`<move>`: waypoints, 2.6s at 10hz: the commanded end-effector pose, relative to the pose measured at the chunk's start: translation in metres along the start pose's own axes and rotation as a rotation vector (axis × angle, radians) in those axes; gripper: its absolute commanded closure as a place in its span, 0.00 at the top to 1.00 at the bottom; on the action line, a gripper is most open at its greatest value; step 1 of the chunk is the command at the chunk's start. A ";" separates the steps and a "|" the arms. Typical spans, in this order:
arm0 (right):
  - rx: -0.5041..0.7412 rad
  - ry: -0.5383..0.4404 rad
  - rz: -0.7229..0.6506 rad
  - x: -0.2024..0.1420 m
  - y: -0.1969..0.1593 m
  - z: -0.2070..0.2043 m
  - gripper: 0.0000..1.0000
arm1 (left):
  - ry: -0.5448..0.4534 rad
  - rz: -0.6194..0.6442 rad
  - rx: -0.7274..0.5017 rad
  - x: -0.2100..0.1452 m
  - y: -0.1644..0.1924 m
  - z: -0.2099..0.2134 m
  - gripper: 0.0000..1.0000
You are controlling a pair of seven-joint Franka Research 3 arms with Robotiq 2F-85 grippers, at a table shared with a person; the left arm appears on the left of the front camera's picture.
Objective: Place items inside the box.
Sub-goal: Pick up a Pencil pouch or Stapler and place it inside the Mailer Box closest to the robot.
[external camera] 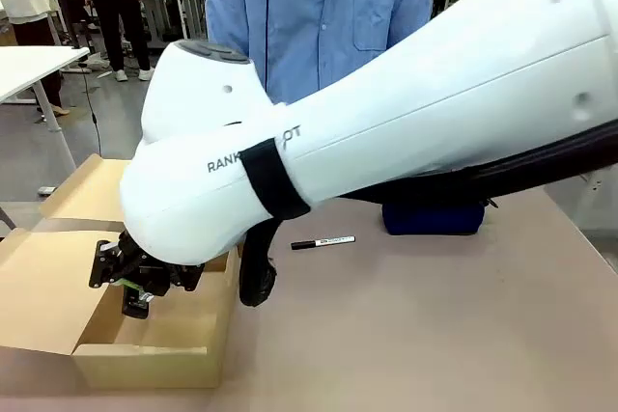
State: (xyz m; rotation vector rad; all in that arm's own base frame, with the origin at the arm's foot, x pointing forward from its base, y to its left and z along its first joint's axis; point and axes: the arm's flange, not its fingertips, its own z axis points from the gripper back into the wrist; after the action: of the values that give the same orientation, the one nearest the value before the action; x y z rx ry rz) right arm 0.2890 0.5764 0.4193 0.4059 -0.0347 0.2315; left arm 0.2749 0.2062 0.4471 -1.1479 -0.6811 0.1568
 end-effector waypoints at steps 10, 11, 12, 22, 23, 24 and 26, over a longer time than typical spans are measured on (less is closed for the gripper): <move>-0.058 0.033 -0.132 0.020 0.000 -0.012 0.82 | -0.017 -0.020 -0.026 -0.002 -0.001 -0.002 1.00; -0.075 0.026 -0.138 0.019 -0.002 -0.009 1.00 | -0.017 -0.020 -0.026 -0.002 -0.001 -0.002 1.00; -0.106 0.014 -0.143 0.018 -0.003 -0.008 1.00 | -0.017 -0.020 -0.026 -0.002 -0.001 -0.002 1.00; -0.129 0.003 -0.105 0.016 -0.003 -0.005 1.00 | -0.017 -0.020 -0.026 -0.002 -0.001 -0.002 1.00; -0.095 0.009 -0.098 0.014 -0.008 0.000 1.00 | -0.017 -0.020 -0.026 -0.002 -0.001 -0.002 1.00; -0.031 0.031 -0.068 0.009 -0.017 0.011 1.00 | -0.017 -0.020 -0.026 -0.002 -0.001 -0.002 1.00; 0.116 0.066 -0.024 -0.014 -0.060 0.052 1.00 | -0.017 -0.020 -0.026 -0.002 -0.001 -0.002 1.00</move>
State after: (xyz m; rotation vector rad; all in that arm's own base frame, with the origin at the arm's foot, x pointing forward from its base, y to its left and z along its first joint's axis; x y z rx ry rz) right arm 0.3048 0.5567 0.4367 0.4186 0.0098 0.1865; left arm 0.2750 0.2063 0.4472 -1.1477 -0.6813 0.1566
